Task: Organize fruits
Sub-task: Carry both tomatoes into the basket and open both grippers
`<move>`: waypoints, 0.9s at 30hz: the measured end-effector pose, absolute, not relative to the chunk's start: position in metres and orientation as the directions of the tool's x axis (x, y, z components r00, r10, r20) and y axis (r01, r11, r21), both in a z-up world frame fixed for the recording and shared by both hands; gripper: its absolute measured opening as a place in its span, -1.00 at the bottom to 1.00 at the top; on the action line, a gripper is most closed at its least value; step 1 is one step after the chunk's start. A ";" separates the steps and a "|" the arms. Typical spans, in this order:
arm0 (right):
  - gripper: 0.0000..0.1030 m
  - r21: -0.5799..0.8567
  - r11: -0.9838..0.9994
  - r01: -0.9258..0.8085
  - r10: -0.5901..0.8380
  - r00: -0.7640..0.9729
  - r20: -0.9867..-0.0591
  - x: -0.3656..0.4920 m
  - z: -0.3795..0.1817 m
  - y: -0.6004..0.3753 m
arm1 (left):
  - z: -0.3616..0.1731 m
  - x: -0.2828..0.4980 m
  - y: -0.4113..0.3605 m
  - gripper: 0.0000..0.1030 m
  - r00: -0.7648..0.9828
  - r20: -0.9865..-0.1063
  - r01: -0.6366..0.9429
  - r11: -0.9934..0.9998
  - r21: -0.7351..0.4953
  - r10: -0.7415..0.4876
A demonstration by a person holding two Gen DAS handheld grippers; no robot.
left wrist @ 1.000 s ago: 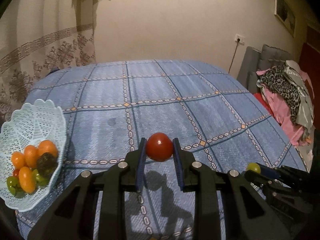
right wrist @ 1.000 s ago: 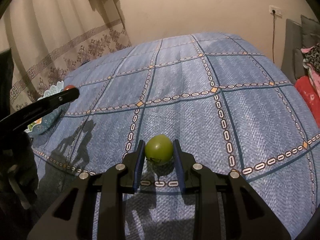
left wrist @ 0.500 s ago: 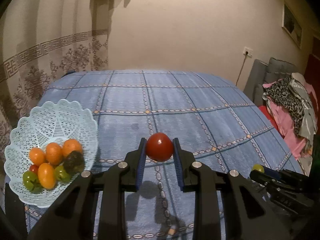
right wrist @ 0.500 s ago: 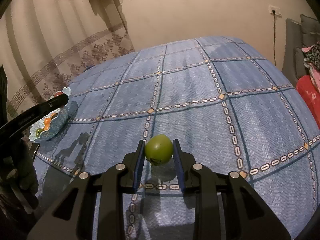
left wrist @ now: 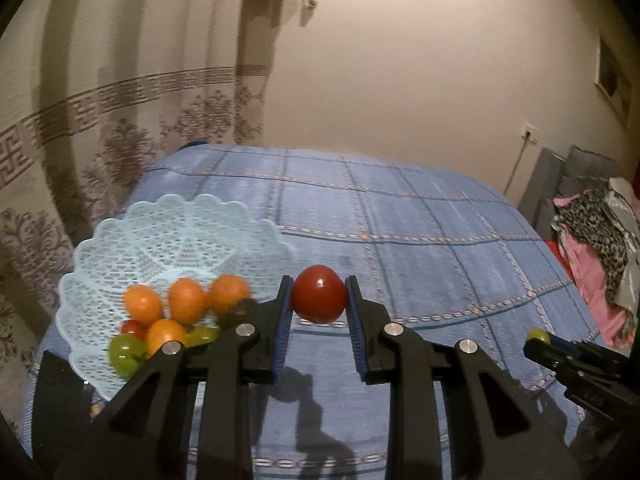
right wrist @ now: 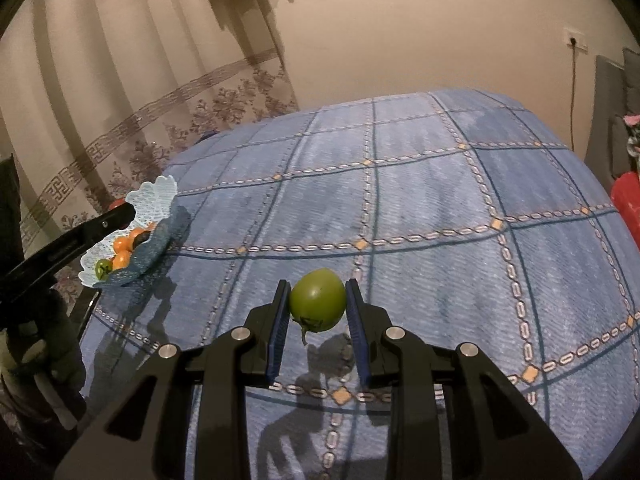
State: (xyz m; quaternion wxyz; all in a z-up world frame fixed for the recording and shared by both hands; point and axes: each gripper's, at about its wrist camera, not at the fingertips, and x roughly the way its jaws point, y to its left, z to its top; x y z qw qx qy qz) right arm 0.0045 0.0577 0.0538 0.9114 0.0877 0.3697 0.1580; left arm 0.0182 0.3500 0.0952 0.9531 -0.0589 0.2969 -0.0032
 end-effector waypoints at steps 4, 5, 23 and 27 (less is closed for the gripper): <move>-0.45 0.270 0.931 -0.246 0.365 0.674 -0.642 0.006 0.058 0.070 | 0.097 0.014 0.371 -0.49 0.829 -0.559 -0.068 0.990 -0.120 -0.011; -0.45 0.268 0.930 -0.252 0.368 0.674 -0.641 0.007 0.059 0.073 | 0.097 0.014 0.375 -0.49 0.830 -0.558 -0.076 0.990 -0.121 -0.005; -0.45 0.230 0.882 -0.410 0.459 0.642 -0.614 0.027 0.086 0.155 | 0.094 0.006 0.432 -0.27 0.830 -0.552 -0.198 0.965 -0.171 0.073; -0.45 0.243 0.858 -0.452 0.499 0.624 -0.601 0.033 0.095 0.175 | 0.098 0.002 0.445 -0.19 0.837 -0.540 -0.225 0.956 -0.188 0.090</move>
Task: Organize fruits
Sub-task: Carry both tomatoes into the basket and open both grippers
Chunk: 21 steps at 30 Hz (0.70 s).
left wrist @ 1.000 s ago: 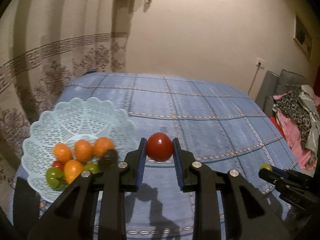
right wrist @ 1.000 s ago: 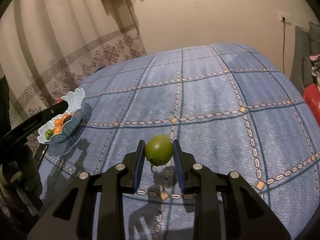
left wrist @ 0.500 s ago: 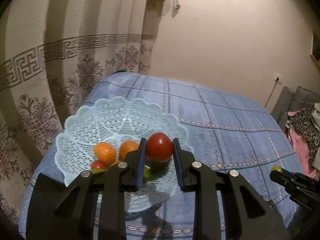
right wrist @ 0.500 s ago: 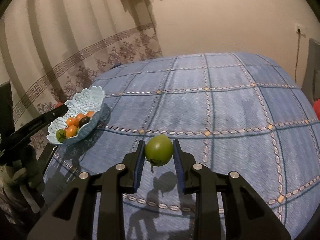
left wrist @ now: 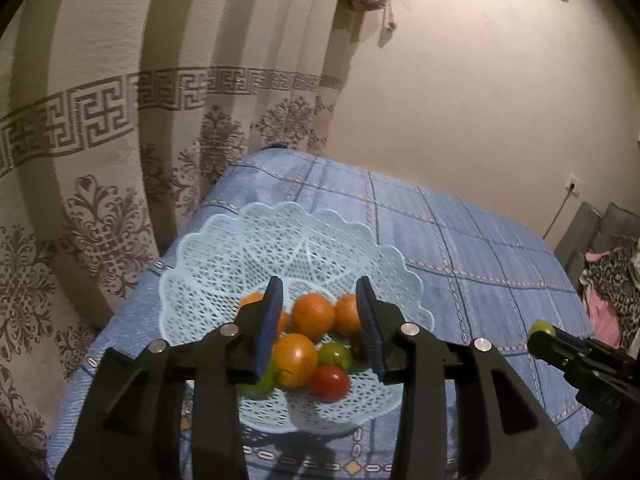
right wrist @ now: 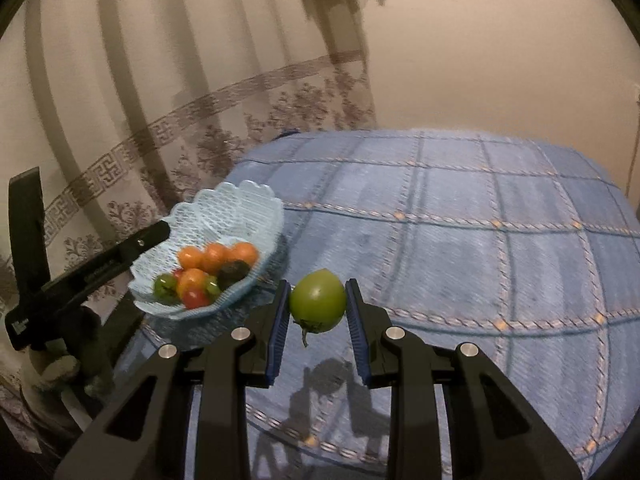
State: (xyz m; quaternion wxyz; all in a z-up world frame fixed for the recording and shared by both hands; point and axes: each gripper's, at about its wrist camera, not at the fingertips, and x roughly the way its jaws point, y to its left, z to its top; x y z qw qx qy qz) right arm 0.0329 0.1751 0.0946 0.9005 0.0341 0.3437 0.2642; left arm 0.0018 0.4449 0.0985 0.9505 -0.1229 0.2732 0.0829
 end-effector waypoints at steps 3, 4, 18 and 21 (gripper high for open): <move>-0.45 0.252 0.837 -0.486 0.531 0.607 -0.591 0.035 0.100 0.195 | 0.102 -0.001 0.455 -0.07 0.842 -0.528 -0.247 0.948 -0.201 0.107; -0.45 0.254 0.832 -0.494 0.537 0.602 -0.590 0.036 0.101 0.199 | 0.103 -0.001 0.456 -0.03 0.843 -0.527 -0.250 0.946 -0.204 0.109; -0.20 0.293 0.763 -0.576 0.615 0.508 -0.603 0.058 0.094 0.278 | 0.111 -0.009 0.471 0.55 0.844 -0.503 -0.315 0.931 -0.183 0.187; 0.22 0.304 0.771 -0.560 0.611 0.514 -0.602 0.062 0.089 0.277 | 0.111 -0.010 0.473 0.69 0.845 -0.500 -0.318 0.930 -0.186 0.189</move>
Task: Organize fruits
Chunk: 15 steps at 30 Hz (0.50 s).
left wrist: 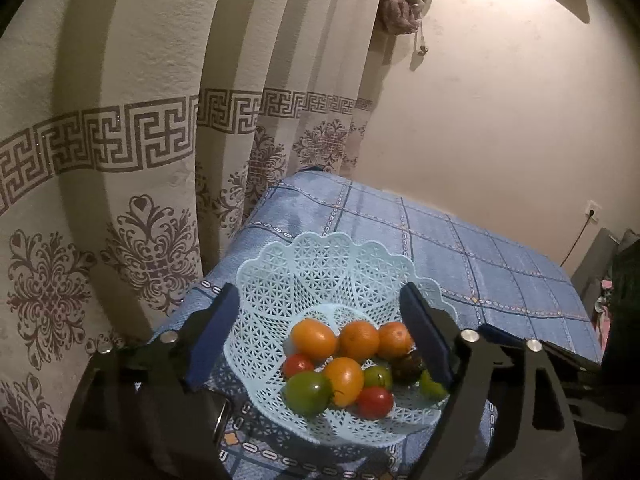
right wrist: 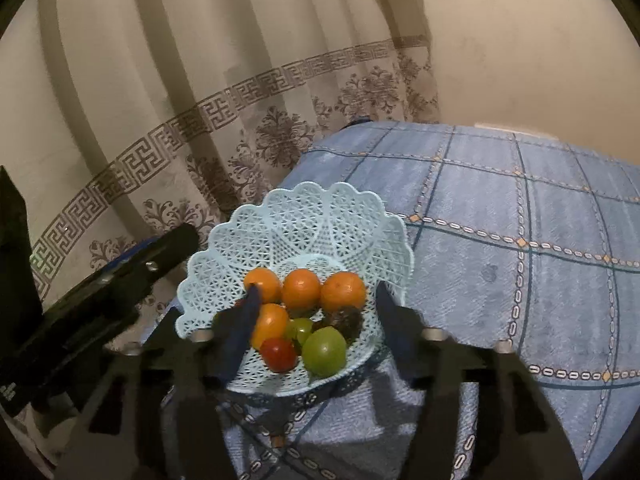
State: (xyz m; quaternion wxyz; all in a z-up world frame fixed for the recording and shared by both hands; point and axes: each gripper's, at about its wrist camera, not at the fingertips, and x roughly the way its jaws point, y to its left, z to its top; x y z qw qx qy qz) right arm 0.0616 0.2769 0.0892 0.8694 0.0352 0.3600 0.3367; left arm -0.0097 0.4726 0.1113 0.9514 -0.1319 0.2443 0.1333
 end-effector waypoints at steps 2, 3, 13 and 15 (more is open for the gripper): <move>0.22 0.298 0.784 -0.544 0.597 0.531 -0.601 0.063 0.087 0.271 | 0.111 -0.010 0.473 0.76 0.844 -0.498 -0.325 0.928 -0.182 0.199; 0.22 0.303 0.789 -0.535 0.594 0.535 -0.600 0.064 0.086 0.268 | 0.111 -0.009 0.473 0.77 0.843 -0.499 -0.328 0.927 -0.179 0.202; 0.22 0.385 0.793 -0.473 0.607 0.551 -0.573 0.074 0.087 0.232 | 0.110 -0.008 0.467 0.88 0.841 -0.504 -0.319 0.933 -0.166 0.197; 0.22 0.396 0.796 -0.458 0.604 0.557 -0.569 0.076 0.087 0.227 | 0.110 -0.008 0.467 0.88 0.841 -0.505 -0.319 0.933 -0.168 0.197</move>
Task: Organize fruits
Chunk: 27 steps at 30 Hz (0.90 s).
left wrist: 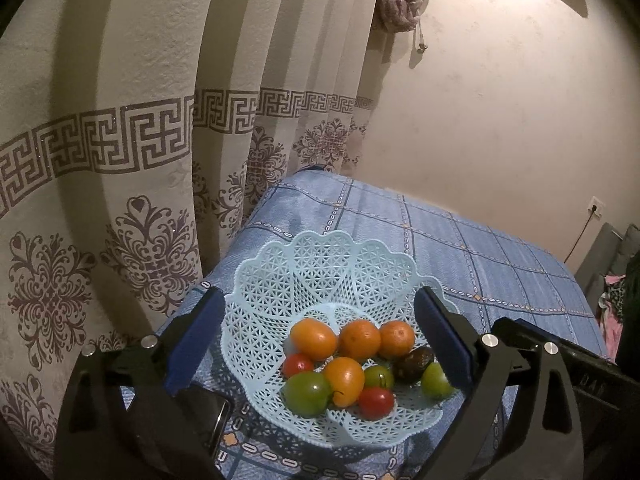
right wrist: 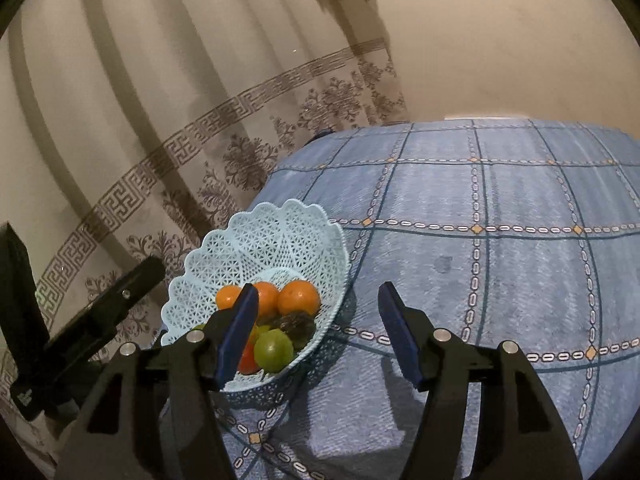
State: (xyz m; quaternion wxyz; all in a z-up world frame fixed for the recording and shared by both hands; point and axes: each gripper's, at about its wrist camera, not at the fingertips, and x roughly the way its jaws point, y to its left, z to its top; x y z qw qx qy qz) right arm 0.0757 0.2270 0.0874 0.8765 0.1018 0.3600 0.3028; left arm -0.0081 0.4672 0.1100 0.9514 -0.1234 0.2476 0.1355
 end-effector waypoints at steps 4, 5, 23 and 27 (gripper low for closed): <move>0.26 0.401 0.804 -0.439 0.594 0.563 -0.574 0.078 0.084 0.224 | 0.110 -0.008 0.468 0.94 0.841 -0.508 -0.314 0.932 -0.179 0.186; 0.29 0.406 0.805 -0.434 0.593 0.562 -0.576 0.078 0.083 0.224 | 0.110 -0.008 0.467 0.94 0.840 -0.511 -0.313 0.933 -0.179 0.184; 0.35 0.086 0.881 -0.465 0.397 0.628 -0.669 0.062 0.061 0.265 | 0.109 -0.007 0.467 0.94 0.836 -0.511 -0.321 0.932 -0.165 0.198; 0.35 0.172 0.815 -0.554 0.516 0.557 -0.650 0.055 0.060 0.270 | 0.108 -0.005 0.468 0.94 0.833 -0.516 -0.324 0.932 -0.165 0.198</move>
